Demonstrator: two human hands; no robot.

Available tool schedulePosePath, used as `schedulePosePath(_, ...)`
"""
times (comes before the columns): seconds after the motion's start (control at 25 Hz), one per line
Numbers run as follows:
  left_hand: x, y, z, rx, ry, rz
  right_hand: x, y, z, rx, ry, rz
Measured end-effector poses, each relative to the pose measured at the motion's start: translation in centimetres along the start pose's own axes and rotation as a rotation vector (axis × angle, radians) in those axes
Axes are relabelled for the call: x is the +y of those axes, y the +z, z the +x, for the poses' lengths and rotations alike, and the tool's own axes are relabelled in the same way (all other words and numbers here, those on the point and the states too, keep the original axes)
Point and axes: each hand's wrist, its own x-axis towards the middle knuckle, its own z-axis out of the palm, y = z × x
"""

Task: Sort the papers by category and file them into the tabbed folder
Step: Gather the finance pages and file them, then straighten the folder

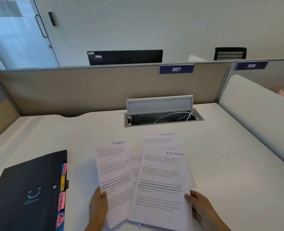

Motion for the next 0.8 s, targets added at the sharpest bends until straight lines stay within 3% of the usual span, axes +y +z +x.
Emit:
schedulePosePath(0.24, 4.4, -6.2, -1.0, 0.296, 0.258, -0.098, 0.2, -0.2, 0.3, -0.028, -0.011, -0.016)
schedulePosePath(0.4, 6.1, -7.9, -0.9, 0.318, 0.322, -0.333, 0.4, -0.2, 0.6, -0.016, -0.02, 0.007)
schedulePosePath(0.6, 5.5, -5.3, -1.0, -0.014, 0.274, -0.438, 0.6, -0.3, 0.9, -0.016, -0.022, 0.0)
schedulePosePath(0.8, 2.8, -1.0, -1.3, -0.278, 0.16, -0.21, 0.5, -0.3, 0.4, -0.023, -0.048, 0.0)
